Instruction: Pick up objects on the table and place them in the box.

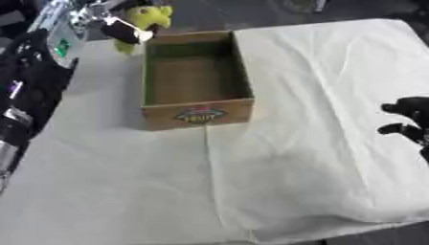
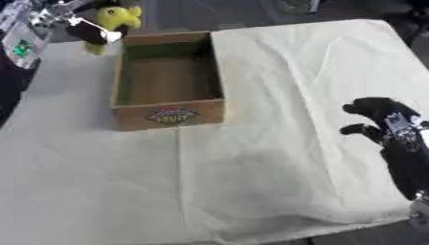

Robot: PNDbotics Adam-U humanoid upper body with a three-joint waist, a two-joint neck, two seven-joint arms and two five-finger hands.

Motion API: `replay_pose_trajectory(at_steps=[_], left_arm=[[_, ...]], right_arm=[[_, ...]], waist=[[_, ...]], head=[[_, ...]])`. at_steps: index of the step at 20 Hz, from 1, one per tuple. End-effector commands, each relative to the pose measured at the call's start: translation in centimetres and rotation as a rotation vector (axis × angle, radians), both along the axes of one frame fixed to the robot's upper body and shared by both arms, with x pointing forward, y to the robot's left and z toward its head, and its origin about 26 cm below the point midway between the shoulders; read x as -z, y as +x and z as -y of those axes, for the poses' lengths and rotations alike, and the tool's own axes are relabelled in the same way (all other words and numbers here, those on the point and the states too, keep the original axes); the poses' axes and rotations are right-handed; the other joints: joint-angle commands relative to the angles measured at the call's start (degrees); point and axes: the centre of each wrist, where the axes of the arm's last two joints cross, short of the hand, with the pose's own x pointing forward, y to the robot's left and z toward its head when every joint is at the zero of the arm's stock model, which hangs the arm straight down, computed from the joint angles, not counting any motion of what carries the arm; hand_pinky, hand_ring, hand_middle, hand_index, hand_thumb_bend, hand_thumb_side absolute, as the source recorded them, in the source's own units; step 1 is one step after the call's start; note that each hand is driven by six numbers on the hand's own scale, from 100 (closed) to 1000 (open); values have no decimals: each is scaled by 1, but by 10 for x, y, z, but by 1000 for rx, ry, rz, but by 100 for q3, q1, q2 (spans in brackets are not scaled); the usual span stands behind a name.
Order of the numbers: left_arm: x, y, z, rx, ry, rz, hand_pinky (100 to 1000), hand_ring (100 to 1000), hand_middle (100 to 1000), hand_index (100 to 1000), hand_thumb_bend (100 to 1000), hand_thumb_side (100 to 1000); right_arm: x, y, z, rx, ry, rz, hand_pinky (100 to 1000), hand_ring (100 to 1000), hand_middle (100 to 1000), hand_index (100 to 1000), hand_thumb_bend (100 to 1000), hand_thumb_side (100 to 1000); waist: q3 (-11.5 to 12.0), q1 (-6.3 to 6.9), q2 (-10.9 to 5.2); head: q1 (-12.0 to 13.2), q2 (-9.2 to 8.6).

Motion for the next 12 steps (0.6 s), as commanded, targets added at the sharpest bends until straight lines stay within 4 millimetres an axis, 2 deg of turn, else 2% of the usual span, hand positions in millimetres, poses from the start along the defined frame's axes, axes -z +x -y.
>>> replay_pose_trajectory(at_steps=[1, 3, 4, 9, 11, 12], left_arm=[[-7, 3, 17, 32, 21, 43, 583, 389, 337, 603, 100, 219], [3, 6, 24, 35, 22, 51, 592, 396, 341, 606, 100, 184], [9, 7, 26, 35, 17, 57, 593, 397, 344, 609, 100, 217], [33, 9, 32, 55, -9, 108, 612, 412, 361, 625, 100, 214], [41, 9, 34, 69, -3, 117, 661, 469, 403, 658, 100, 203], [45, 9, 34, 74, 14, 113, 684, 495, 420, 671, 187, 205]], right_arm=[[-9, 2, -1, -17, -5, 28, 616, 816, 629, 714, 100, 707], [-9, 2, -2, -22, -5, 28, 616, 816, 629, 714, 100, 713], [-9, 3, -3, -24, -5, 29, 616, 816, 629, 714, 100, 714], [-9, 3, -5, -28, -5, 30, 616, 816, 629, 713, 100, 719], [-10, 4, -5, -29, -5, 31, 616, 816, 629, 713, 100, 719], [-10, 4, -5, -29, -5, 31, 616, 816, 629, 713, 100, 719]], waist=[[-41, -3, -54], [-87, 12, -29], [-106, 21, -16], [-155, 45, 25], [-155, 50, 33], [-153, 51, 35]], head=[[68, 24], [89, 1], [91, -31], [92, -124], [103, -126], [108, -123]])
